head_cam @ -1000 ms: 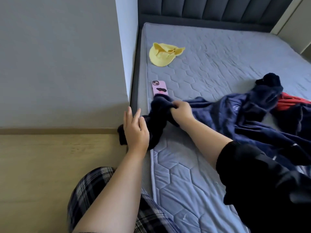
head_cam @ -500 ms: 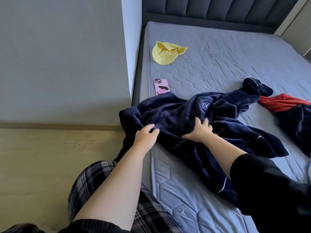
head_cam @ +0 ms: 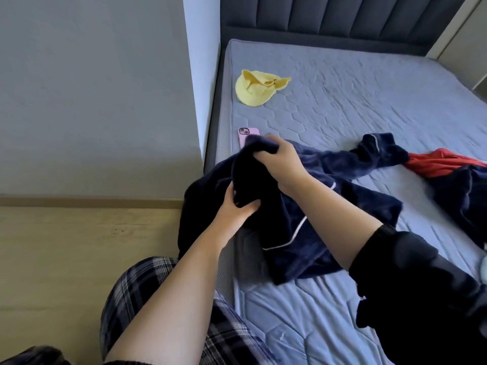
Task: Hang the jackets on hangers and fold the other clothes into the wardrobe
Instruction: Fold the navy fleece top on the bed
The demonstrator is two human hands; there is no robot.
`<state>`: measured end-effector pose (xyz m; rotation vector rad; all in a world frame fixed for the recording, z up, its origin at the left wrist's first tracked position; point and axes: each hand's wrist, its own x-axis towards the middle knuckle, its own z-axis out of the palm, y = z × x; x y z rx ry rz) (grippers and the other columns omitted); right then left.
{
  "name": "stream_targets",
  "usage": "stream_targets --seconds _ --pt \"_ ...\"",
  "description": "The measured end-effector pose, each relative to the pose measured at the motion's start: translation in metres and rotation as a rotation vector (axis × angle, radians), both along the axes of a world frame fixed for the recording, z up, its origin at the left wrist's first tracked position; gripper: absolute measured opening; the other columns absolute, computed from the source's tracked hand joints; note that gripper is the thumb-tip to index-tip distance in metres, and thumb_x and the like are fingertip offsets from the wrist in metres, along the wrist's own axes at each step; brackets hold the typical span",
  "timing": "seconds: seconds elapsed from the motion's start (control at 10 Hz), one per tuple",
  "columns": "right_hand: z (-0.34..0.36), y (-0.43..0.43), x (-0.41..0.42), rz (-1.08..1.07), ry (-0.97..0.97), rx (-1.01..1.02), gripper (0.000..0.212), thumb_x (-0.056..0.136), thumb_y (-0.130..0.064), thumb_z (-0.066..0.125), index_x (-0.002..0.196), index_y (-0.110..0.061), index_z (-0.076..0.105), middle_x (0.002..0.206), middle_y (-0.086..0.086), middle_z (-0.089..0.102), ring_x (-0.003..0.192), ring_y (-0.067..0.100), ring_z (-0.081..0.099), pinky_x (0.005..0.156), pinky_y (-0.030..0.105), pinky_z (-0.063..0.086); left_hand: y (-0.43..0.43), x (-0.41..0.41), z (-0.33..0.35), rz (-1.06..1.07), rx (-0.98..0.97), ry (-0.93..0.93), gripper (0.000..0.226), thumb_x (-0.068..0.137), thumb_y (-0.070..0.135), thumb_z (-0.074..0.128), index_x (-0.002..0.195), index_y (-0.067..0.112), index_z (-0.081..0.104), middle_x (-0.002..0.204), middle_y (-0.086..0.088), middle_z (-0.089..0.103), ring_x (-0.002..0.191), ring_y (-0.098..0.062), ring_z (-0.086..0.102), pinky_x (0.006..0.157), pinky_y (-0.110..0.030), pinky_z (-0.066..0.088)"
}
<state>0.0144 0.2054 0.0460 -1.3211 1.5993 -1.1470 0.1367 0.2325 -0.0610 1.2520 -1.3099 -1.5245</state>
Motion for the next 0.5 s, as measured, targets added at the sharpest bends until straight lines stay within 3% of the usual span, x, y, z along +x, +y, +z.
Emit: stream_targets --seconds 0.1,0.2,0.3,0.4,0.5 --pt "0.007 -0.005 0.015 0.135 0.016 -0.047 0.041 0.089 -0.008 0.061 0.13 -0.009 0.053 0.127 0.013 0.06 0.105 0.016 0.057 0.096 0.032 0.048 -0.002 0.002 0.0 0.085 0.028 -0.149 0.022 0.087 0.006 0.062 0.104 0.019 0.062 0.091 0.002 0.067 0.088 -0.015 0.063 0.082 -0.03 0.053" --pt "-0.011 -0.008 0.009 0.2 0.094 0.11 0.071 0.09 -0.033 0.061 0.149 -0.017 0.026 0.14 0.009 0.049 0.128 0.024 0.048 0.108 0.043 0.04 -0.005 0.014 0.001 0.395 0.109 -0.043 0.022 0.089 0.001 0.05 0.077 0.013 0.064 0.069 -0.001 0.062 0.076 -0.02 0.057 0.068 -0.029 0.046" --pt "-0.036 -0.002 -0.016 0.103 0.308 0.148 0.082 0.088 -0.044 0.062 0.152 -0.022 0.016 0.149 0.005 0.04 0.136 0.025 0.038 0.112 0.047 0.031 -0.01 0.026 0.008 0.704 0.314 0.253 0.018 0.092 0.007 0.047 0.101 0.007 0.062 0.086 -0.004 0.062 0.079 -0.021 0.058 0.072 -0.03 0.046" --pt "-0.058 0.012 -0.047 0.107 0.803 0.169 0.08 0.081 -0.043 0.066 0.147 -0.029 0.025 0.148 0.005 0.039 0.139 0.031 0.031 0.112 0.053 0.018 -0.009 0.026 0.017 0.563 0.335 0.109 0.023 0.094 0.014 0.045 0.109 0.006 0.061 0.104 -0.01 0.059 0.094 -0.024 0.056 0.076 -0.03 0.044" --pt "-0.075 0.027 -0.07 0.553 0.991 0.544 0.031 0.077 -0.02 0.069 0.107 -0.023 0.06 0.101 0.005 0.064 0.1 0.029 0.059 0.08 0.032 0.046 0.003 0.014 0.012 -0.013 0.077 -0.45 0.02 0.086 0.002 0.045 0.076 0.007 0.062 0.086 -0.01 0.064 0.093 -0.024 0.057 0.068 -0.02 0.046"
